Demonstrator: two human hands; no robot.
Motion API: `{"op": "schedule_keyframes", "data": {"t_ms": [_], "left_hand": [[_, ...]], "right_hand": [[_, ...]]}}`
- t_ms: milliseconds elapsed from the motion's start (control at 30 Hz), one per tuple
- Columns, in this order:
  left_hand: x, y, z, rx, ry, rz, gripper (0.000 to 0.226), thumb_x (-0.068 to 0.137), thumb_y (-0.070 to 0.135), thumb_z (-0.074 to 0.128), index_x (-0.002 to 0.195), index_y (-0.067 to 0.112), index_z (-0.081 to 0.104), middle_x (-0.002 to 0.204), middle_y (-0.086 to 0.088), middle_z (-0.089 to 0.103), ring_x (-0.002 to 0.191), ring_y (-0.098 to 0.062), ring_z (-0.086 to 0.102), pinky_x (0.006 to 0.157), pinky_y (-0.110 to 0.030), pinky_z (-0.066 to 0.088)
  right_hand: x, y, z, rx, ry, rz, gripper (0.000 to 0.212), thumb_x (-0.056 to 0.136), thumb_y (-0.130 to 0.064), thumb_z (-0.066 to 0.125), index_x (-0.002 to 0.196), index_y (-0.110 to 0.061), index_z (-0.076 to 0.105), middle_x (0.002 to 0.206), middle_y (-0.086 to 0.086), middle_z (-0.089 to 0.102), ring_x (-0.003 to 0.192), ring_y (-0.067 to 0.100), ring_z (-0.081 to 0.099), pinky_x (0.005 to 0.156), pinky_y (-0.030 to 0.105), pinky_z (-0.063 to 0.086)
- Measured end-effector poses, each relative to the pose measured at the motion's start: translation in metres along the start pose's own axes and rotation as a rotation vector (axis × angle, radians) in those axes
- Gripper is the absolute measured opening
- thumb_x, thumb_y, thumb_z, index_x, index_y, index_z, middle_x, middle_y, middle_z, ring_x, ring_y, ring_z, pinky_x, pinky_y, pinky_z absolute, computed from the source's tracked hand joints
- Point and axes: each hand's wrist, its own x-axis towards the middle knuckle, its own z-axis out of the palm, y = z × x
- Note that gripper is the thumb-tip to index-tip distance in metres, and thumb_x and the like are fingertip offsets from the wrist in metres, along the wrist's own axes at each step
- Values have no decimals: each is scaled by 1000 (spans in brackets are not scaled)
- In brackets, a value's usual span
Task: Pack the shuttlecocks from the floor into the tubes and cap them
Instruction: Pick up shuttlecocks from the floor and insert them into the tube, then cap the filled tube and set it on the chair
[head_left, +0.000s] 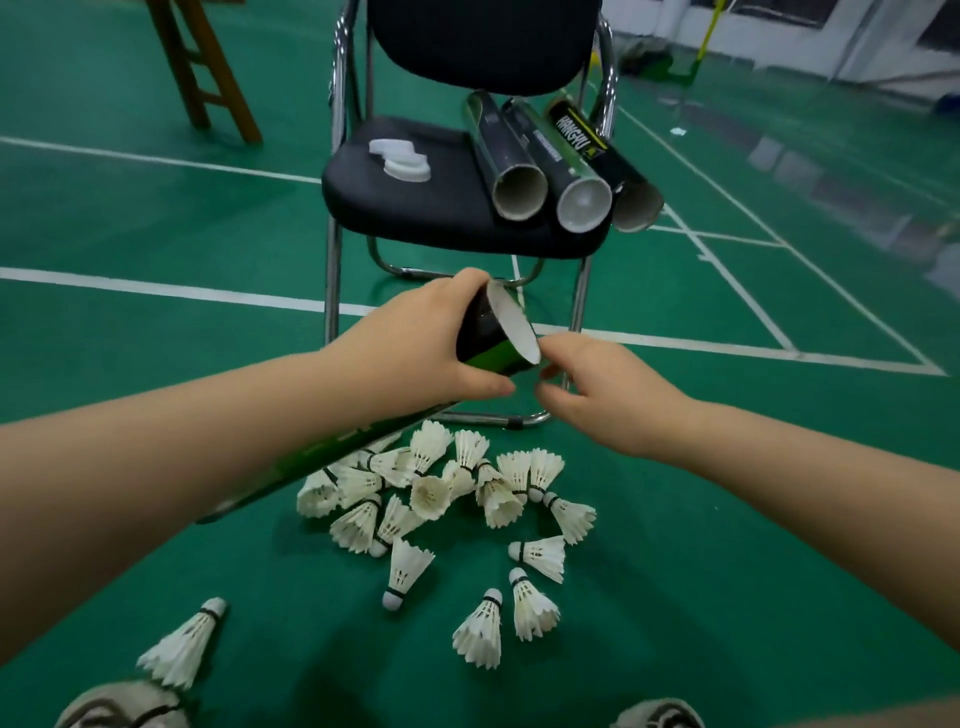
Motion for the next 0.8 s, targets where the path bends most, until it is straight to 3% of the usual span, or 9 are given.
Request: {"op": "schedule_keyframes", "data": {"t_ms": [267, 433, 533, 800], "left_hand": [[14, -34, -41, -27, 122, -58, 63, 65, 46, 77, 114, 25, 43, 99, 10, 51, 87, -11, 48, 71, -27, 37], [34, -57, -63, -97, 262, -86, 68, 67, 41, 77, 122, 21, 43, 101, 9, 54, 92, -12, 52, 72, -25, 39], [46, -72, -70, -124, 326, -127, 71, 66, 43, 76, 125, 20, 43, 102, 8, 55, 93, -13, 52, 73, -27, 39], [76, -126, -75, -215, 383, -241, 52, 68, 41, 77, 102, 31, 40, 90, 13, 53, 85, -10, 50, 68, -22, 34]], "right_hand": [[57, -26, -14, -43, 65, -103, 25, 89, -20, 48, 112, -17, 56, 111, 1, 60, 103, 20, 55, 87, 36, 44], [105, -43, -25, -45, 211, -112, 15, 88, -18, 49, 93, -9, 59, 93, 5, 61, 90, 26, 54, 76, 39, 42], [132, -50, -28, -44, 269, -125, 11, 87, -17, 49, 77, -15, 51, 79, -1, 52, 82, 26, 52, 66, 36, 35], [211, -52, -5, 38, 302, -106, 14, 87, -17, 48, 73, -18, 49, 73, -2, 51, 78, 29, 52, 65, 38, 37]]}}
